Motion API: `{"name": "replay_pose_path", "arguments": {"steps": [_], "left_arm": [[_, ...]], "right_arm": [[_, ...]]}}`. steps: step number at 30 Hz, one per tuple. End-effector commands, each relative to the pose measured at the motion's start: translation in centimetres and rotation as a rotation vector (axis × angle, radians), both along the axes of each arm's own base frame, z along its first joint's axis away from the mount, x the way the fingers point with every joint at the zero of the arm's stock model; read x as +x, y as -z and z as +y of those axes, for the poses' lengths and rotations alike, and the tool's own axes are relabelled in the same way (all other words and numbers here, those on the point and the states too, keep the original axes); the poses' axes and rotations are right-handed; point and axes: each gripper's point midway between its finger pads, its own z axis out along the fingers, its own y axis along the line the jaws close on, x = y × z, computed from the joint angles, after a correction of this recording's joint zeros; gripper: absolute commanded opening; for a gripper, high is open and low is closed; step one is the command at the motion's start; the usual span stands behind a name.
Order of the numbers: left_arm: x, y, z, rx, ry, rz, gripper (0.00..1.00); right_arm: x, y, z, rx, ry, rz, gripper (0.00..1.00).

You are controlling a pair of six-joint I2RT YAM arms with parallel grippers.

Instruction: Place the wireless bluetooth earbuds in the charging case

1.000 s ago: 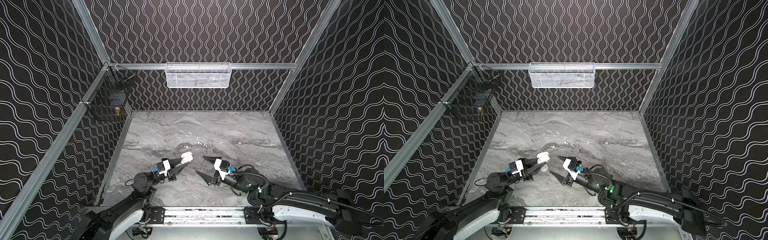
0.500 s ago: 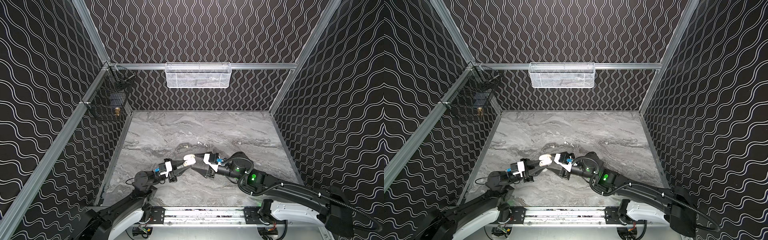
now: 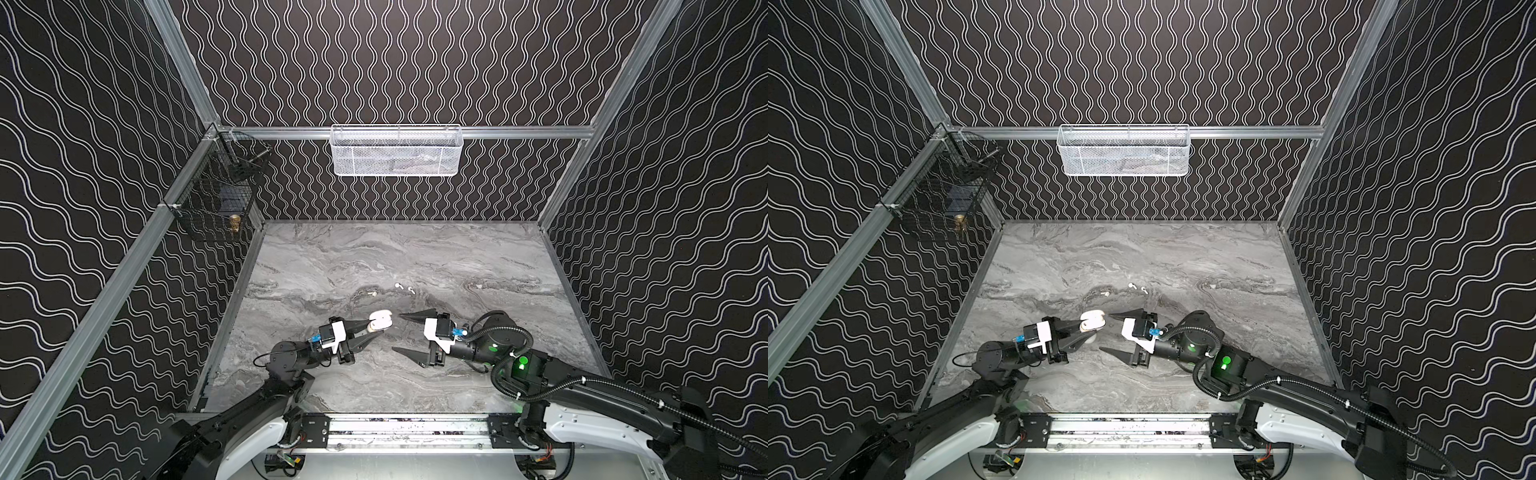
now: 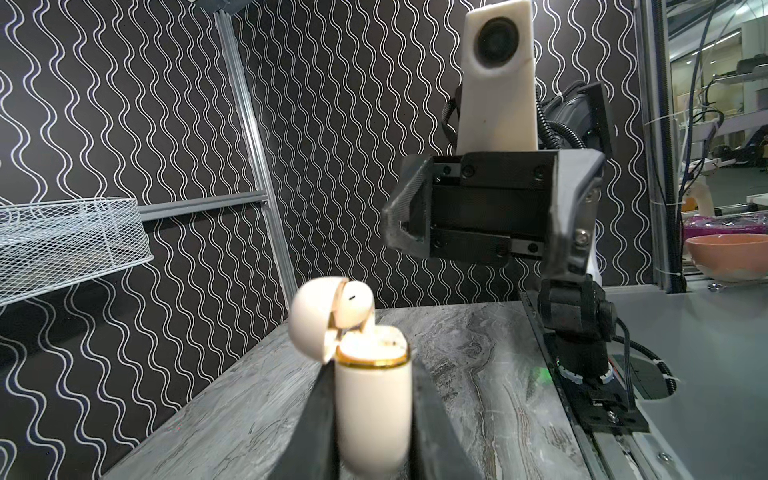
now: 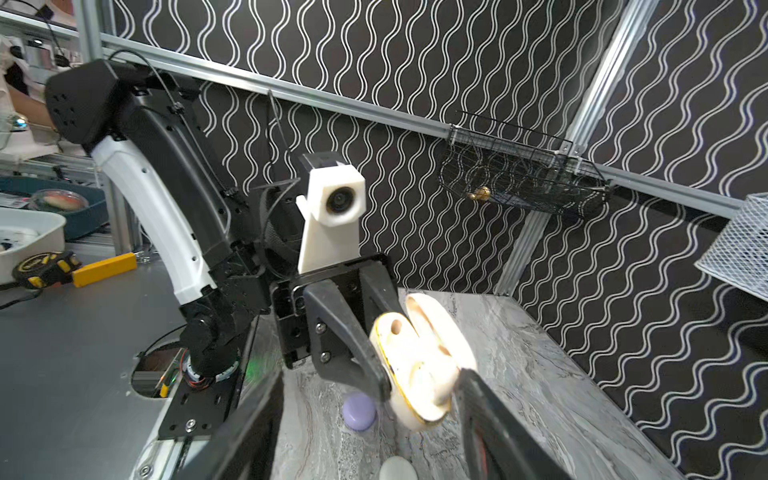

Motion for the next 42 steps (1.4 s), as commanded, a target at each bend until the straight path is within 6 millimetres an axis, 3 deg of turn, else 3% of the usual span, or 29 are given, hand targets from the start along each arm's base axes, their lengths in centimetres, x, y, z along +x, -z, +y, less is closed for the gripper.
{"name": "replay_pose_path", "arguments": {"steps": [1, 13, 22, 42], "left_arm": [[-0.2, -0.7, 0.1, -0.015, -0.004, -0.026, 0.00], [-0.2, -0.7, 0.1, -0.017, -0.001, -0.027, 0.00], [-0.2, -0.5, 0.1, -0.009, -0.007, -0.024, 0.00], [-0.5, -0.6, 0.1, -0.009, 0.008, -0.034, 0.00]], "right_arm": [[-0.8, 0.5, 0.4, -0.021, -0.053, -0.006, 0.66], [1.6, 1.4, 1.9, -0.069, 0.032, 0.019, 0.63], [1.5, 1.2, 1.0, -0.051, 0.054, 0.010, 0.63], [2.1, 1.1, 2.4, -0.073, 0.052, 0.004, 0.62]]}}
